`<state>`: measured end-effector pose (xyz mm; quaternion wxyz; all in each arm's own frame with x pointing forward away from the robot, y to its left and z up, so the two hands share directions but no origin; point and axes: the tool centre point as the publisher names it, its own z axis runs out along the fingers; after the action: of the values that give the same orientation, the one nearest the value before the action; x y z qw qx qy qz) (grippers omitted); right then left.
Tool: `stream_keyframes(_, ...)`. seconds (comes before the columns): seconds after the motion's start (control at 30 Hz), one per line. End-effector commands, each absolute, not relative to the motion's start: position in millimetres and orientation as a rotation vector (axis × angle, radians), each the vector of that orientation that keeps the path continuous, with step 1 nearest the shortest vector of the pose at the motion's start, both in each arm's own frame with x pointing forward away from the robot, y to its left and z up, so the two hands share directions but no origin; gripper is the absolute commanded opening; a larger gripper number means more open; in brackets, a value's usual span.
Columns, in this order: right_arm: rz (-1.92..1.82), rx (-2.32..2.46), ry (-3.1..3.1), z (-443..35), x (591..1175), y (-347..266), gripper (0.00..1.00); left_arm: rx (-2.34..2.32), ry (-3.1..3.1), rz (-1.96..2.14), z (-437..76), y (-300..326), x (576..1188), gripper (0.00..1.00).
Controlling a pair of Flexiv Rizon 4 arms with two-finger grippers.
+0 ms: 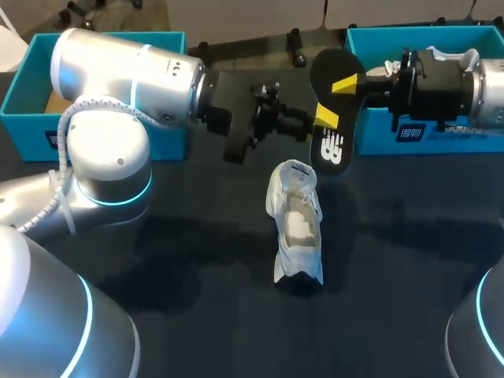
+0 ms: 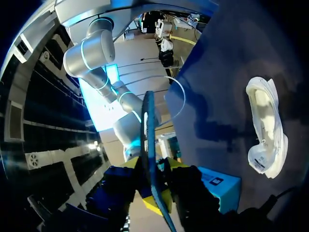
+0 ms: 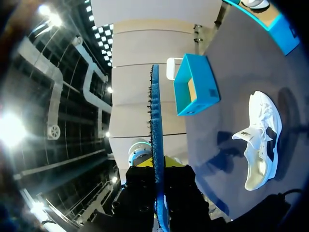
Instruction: Take the shoe out of the shoebox, open the shoe tongue, remove and reinsert the insole, then place the shoe into the shoebox
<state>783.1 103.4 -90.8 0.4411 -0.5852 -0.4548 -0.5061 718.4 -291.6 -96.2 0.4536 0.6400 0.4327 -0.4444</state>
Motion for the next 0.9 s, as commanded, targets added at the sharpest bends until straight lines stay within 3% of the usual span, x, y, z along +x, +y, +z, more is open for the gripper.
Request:
stream_keyframes(0.03,-1.248,-1.451,-1.130,-95.3,786.0,104.3,0.00,1.615,1.143,-1.092,-95.7,-279.8,713.8,1.00)
stream_keyframes(0.37,-1.199,-1.470,-1.168,-102.6,786.6,107.8,0.00,1.696,1.371,-1.146,-93.1,-260.7,715.8,1.00)
stream_keyframes(0.9,-1.202,-1.473,-1.177,-113.6,782.6,116.3,0.00,2.011,1.805,-0.833,-73.2,-236.9,740.7,1.00)
